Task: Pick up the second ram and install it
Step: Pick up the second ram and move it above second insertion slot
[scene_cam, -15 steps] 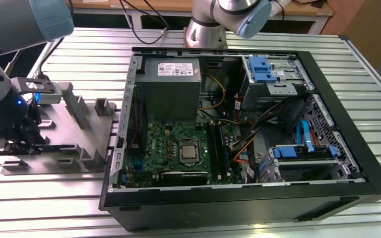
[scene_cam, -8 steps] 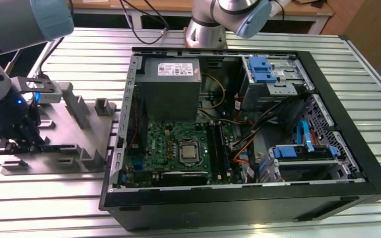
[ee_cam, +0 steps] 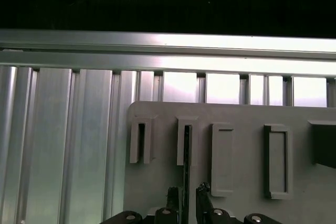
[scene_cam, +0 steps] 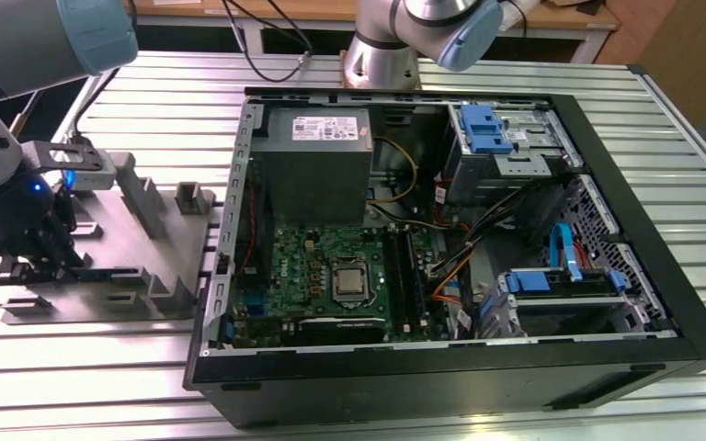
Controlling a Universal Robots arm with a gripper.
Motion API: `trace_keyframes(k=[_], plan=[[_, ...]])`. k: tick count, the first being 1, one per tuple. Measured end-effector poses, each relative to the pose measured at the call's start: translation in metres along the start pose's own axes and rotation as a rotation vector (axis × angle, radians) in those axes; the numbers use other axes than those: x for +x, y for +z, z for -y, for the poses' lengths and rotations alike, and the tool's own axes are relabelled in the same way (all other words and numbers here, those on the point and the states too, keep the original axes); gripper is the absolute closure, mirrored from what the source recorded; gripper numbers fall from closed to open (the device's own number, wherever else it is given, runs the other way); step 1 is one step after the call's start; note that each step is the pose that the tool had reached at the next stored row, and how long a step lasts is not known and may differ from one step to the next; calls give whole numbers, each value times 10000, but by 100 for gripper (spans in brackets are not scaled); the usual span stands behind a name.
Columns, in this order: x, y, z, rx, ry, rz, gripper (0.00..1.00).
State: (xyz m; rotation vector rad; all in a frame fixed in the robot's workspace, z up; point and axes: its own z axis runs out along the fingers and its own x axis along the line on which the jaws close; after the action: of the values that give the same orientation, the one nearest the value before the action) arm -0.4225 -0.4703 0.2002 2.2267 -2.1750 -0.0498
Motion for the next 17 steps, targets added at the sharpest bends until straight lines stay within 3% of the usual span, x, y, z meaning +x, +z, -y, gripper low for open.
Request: trace_keyframes(k=[4,5,17], plan=[[0,0,0,0,-1,1,74],[0,0,0,0,0,0,81],[2,-3,73,1,0,1,81]])
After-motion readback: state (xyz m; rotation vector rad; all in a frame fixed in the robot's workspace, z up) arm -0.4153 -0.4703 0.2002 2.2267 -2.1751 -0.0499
